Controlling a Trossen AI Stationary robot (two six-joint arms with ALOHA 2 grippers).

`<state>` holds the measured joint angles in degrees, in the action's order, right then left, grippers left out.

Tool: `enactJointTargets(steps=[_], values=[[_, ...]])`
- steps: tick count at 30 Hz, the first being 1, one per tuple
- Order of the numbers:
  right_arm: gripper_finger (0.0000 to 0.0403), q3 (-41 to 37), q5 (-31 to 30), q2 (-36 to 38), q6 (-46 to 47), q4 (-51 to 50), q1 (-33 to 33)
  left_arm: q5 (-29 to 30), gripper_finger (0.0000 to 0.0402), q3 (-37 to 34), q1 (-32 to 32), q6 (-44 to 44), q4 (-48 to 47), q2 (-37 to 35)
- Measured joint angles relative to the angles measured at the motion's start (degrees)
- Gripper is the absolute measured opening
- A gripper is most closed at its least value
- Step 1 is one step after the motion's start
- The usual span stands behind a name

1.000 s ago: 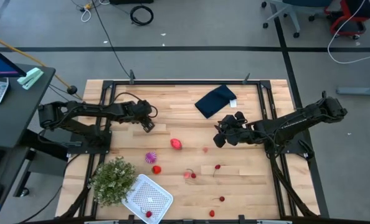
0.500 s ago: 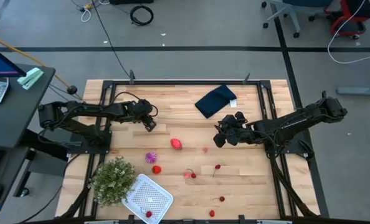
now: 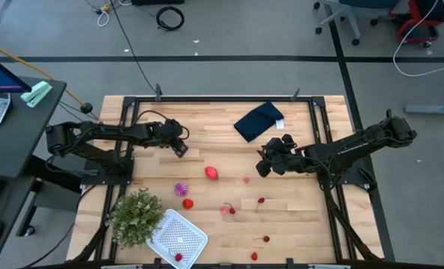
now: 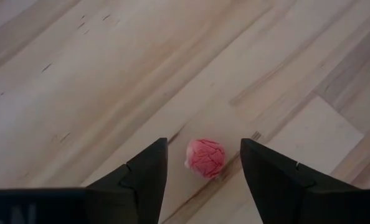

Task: Pick and placing Produce into tupperware
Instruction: Put the peach into the white bin

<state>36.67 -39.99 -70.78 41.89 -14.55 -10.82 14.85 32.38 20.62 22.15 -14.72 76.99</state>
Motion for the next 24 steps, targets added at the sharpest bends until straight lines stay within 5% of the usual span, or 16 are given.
enactJointTargets(steps=[15, 24], values=[[0.0131, 0.0, 0.0, -0.02, -0.02, 0.0, -1.34, 1.01, 0.02, -0.04, -1.63, 1.34, -0.01, 1.22], [0.0131, 0.0, -0.02, -0.02, 0.09, 0.0, -1.36, 3.1, 0.02, 0.21, -1.79, 2.75, 1.57, 9.06]])
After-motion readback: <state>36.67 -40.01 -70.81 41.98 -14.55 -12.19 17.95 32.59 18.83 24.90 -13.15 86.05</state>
